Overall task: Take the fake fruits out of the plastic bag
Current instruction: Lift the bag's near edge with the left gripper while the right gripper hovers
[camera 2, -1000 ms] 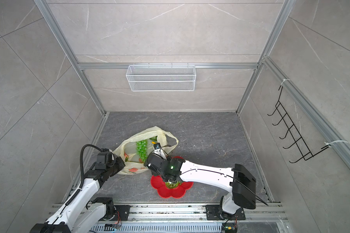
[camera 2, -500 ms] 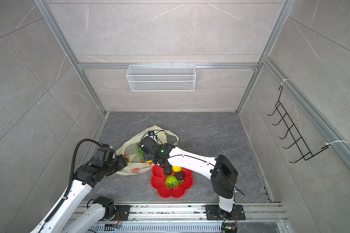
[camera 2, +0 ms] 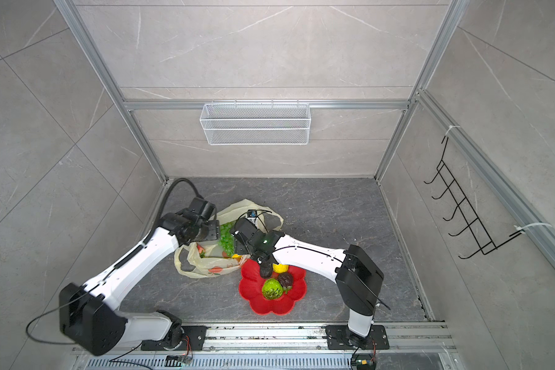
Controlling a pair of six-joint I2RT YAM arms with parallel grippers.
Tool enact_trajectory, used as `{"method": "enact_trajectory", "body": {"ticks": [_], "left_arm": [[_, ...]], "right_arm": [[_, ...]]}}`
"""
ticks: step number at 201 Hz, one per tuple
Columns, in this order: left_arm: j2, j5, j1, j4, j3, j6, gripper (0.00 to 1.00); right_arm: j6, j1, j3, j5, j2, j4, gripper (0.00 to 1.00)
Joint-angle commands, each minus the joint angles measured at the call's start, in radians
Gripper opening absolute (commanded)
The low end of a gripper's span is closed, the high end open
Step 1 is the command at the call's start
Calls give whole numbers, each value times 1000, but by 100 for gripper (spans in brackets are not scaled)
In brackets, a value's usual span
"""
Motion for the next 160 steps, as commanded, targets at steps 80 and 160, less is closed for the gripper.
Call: {"method": "enact_trajectory", "body": {"ticks": [80,160], "left_arm": [[355,-216,-50,97,284,364,100],[508,43,-44,86,385,433,100]], "right_arm": [[109,-19,-156,-4,-137,117,72],[130,-26,-201,5,-166,138,72]]}}
